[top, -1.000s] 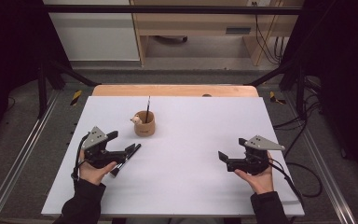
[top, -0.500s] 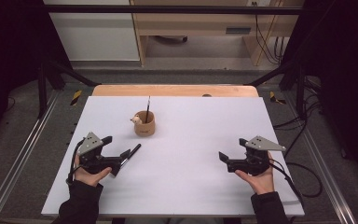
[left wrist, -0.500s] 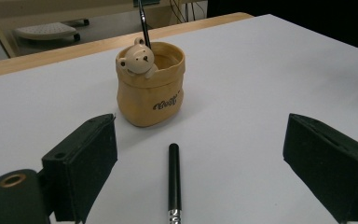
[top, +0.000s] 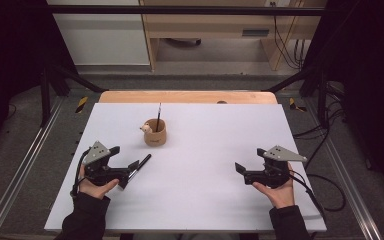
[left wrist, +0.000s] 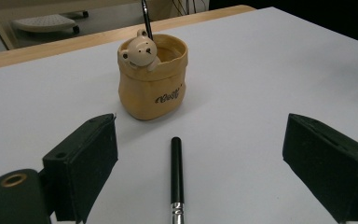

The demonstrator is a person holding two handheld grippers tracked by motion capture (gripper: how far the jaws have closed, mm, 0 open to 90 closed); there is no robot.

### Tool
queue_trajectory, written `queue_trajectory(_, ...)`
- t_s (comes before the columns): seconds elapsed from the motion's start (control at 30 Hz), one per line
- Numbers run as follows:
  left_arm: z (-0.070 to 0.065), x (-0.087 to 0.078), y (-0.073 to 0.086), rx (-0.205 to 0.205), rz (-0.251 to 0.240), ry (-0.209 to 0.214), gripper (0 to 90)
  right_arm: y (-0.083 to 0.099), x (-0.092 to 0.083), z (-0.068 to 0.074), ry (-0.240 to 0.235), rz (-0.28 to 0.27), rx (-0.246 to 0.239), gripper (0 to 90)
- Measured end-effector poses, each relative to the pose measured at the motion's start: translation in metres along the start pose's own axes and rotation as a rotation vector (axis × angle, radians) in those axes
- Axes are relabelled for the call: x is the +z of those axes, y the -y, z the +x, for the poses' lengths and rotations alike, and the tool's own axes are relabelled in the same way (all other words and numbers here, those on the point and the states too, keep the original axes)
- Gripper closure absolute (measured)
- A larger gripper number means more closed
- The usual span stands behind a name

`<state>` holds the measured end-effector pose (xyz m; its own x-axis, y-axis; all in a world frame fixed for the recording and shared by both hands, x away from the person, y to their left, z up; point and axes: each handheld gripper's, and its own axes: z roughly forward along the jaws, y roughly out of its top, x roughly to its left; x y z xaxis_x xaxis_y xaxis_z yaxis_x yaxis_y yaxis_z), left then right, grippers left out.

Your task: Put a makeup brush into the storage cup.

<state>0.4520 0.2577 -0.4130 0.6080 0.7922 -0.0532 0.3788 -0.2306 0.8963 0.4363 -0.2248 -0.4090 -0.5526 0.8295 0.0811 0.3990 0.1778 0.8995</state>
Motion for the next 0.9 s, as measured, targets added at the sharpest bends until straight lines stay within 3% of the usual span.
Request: queue_trajectory(0.9,0.016,0.027,0.003,0.004,0.199,-0.027,10.5,0.002,0.004,0.001,-0.009,0.016,0.003,6.1)
